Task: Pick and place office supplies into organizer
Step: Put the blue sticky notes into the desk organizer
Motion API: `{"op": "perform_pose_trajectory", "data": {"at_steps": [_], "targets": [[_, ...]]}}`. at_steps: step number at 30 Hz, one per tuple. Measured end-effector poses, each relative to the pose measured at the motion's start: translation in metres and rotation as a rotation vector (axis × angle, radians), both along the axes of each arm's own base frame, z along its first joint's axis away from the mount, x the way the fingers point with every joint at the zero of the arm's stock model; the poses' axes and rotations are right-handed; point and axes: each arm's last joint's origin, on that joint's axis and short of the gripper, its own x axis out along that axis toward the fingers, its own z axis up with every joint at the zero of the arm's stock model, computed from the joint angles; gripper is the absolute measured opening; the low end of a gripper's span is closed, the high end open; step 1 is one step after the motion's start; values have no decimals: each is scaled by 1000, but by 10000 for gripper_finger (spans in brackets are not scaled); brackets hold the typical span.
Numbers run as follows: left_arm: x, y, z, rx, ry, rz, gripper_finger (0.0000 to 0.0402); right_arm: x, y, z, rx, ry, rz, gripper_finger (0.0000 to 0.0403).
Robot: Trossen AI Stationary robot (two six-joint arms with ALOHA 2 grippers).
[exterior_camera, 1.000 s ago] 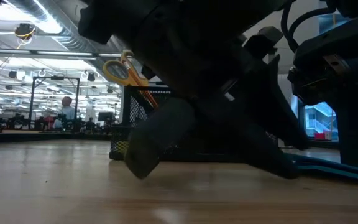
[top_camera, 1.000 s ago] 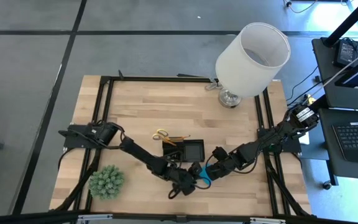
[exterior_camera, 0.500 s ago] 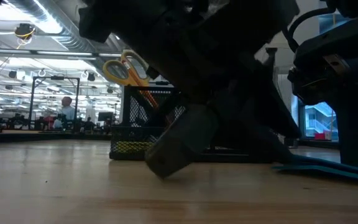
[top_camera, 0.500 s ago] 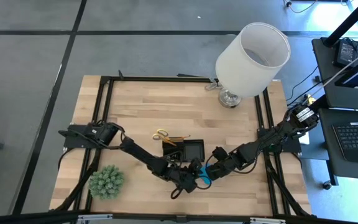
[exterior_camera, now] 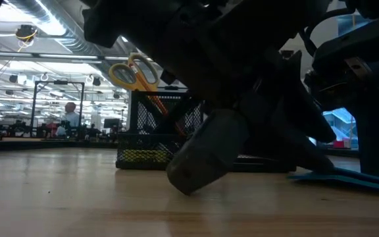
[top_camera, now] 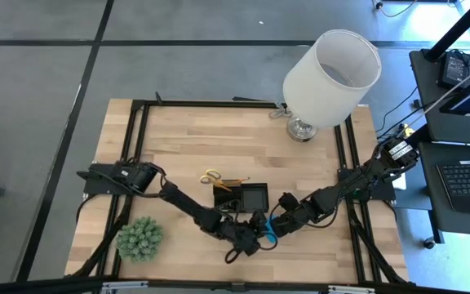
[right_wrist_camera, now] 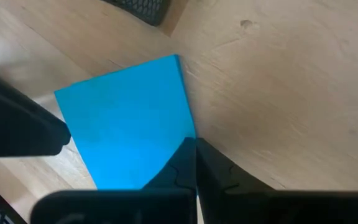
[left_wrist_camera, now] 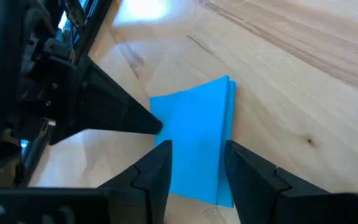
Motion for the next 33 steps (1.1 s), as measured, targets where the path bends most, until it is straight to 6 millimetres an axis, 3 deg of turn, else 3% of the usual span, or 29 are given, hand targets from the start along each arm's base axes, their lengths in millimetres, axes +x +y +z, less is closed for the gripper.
{"op": "perform_pose_trajectory", "data": {"at_steps": [14,27,33], "targets": [[-4,5,-3,101,63,24,141,0,0,0,2,-3,-1,3],[-1,10,-2,45,86,24,140,1,0,0,7,-8,-3,3],[-1,10,-2,40,86,24,110,1,0,0,6,-8,-2,3]]}}
